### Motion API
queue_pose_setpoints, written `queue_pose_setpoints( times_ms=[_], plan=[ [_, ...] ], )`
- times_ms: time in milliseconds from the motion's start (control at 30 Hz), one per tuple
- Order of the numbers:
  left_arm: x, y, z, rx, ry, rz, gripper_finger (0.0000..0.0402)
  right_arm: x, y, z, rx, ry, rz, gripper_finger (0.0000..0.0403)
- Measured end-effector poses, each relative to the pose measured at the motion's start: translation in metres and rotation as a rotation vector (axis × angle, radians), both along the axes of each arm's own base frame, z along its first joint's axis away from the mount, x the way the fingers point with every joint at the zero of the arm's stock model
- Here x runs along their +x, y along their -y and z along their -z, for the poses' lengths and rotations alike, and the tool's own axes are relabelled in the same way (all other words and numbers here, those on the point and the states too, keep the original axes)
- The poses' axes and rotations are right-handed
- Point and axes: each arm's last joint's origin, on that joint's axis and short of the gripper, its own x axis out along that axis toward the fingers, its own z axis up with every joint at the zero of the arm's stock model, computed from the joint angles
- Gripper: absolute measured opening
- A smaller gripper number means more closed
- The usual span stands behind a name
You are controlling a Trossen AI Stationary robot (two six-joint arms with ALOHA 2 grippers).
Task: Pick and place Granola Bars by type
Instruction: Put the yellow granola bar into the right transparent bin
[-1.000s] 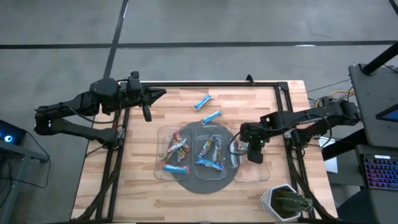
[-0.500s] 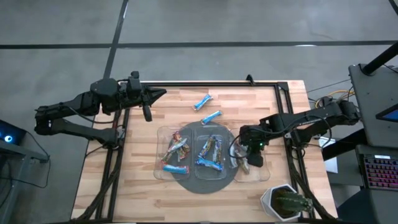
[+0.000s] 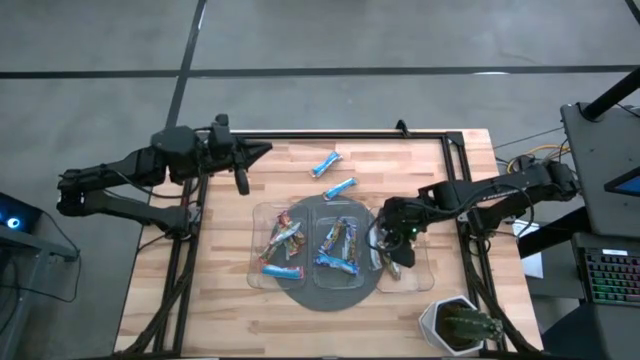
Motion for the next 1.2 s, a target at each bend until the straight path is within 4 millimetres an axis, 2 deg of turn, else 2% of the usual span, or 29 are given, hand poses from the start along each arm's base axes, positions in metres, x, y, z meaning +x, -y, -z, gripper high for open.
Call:
queue_pose_setpoints(
  times_ms=[467,667,800,900,1033,1200],
  plan=[
    [-0.001,0.000,-0.001,0.018,0.003,-0.008,0.0000,0.012,0.015,-0.040,-0.088,0.139,0.175,0.0242],
    [-0.001,0.000,-0.001,0.018,0.004,-0.007,0.0000,0.016,0.024,-0.066,-0.094,0.227,0.206,0.0254],
    [-0.002,0.000,0.000,0.024,-0.009,-0.006,0.0000,0.017,0.027,-0.088,-0.131,0.309,0.194,0.0241],
    [-0.002,0.000,0.000,0.044,-0.018,-0.005,0.0000,0.017,0.030,-0.106,-0.150,0.370,0.182,0.0216],
    [-0.004,-0.001,-0.008,0.062,-0.004,-0.008,0.0000,0.014,0.032,-0.128,-0.187,0.441,0.165,0.0162],
    [-0.014,-0.006,-0.027,0.092,0.008,-0.050,0.0000,0.011,0.035,-0.148,-0.220,0.506,0.170,0.0086]
  ],
)
